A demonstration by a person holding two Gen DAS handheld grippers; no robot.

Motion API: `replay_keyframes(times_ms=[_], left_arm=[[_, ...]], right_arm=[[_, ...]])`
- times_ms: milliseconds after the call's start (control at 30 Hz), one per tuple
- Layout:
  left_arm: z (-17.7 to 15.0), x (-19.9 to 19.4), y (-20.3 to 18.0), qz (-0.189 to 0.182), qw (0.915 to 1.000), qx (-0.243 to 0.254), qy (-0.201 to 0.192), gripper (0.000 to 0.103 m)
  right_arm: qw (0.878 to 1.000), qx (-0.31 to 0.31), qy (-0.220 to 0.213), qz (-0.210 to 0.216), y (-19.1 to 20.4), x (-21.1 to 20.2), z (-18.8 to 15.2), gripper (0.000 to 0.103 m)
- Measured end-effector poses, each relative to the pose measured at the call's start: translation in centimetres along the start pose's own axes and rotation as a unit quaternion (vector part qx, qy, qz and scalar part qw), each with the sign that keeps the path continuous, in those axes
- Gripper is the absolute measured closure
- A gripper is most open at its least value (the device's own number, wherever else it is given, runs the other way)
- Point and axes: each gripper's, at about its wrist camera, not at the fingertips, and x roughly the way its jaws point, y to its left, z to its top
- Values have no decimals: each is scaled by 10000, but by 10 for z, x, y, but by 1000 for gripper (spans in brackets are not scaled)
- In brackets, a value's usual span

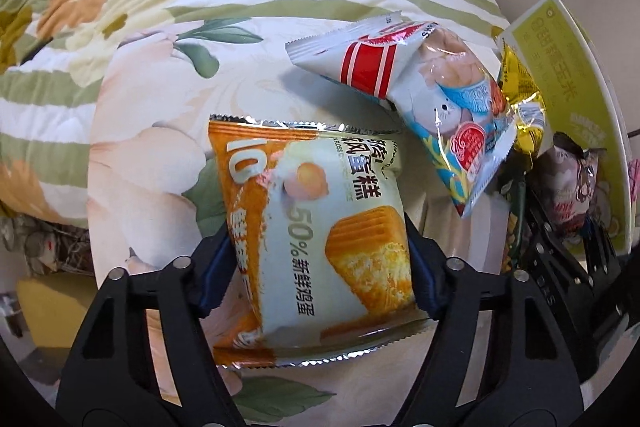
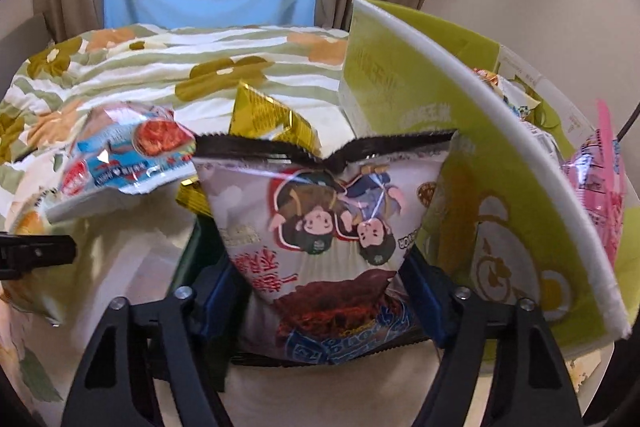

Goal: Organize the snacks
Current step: 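Grasp the orange cake bag with the left gripper while the right grasps the brown cartoon bag, then carry both bags over the green box and release them inside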

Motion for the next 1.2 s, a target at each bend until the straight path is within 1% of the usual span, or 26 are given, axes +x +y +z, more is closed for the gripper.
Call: replay_keyframes(times_ms=[167, 233, 367, 467, 600, 733, 967, 1200], left_arm=[[-13, -8, 2, 69, 10000, 32, 20, 39], [-19, -12, 5, 85, 10000, -14, 29, 39], [-30, -17, 9, 123, 9999, -93, 63, 40], [-36, -23, 11, 95, 9997, -200, 59, 40], [-42, -35, 11, 68, 9997, -225, -15, 41], [-45, -53, 8, -4, 9997, -211, -143, 41], [-43, -90, 4, -263, 9985, -150, -447, 41], [-20, -132, -18, -528, 9950, 75, -844, 41]], right_arm=[[9998, -183, -7, 71, -1, 2, 0, 37], [9997, -239, 1, 111, -2, 2, -1, 40], [9994, -273, 50, 225, -3, -2, 1, 48], [9992, -263, 40, 297, -6, -7, 0, 49], [9992, -263, -35, 315, -9, -21, 0, 49], [9991, -241, -46, 355, -13, -36, 2, 49], [9986, -176, -168, 460, -18, -70, 11, 49], [9970, 58, -386, 663, -36, -116, 44, 49]])
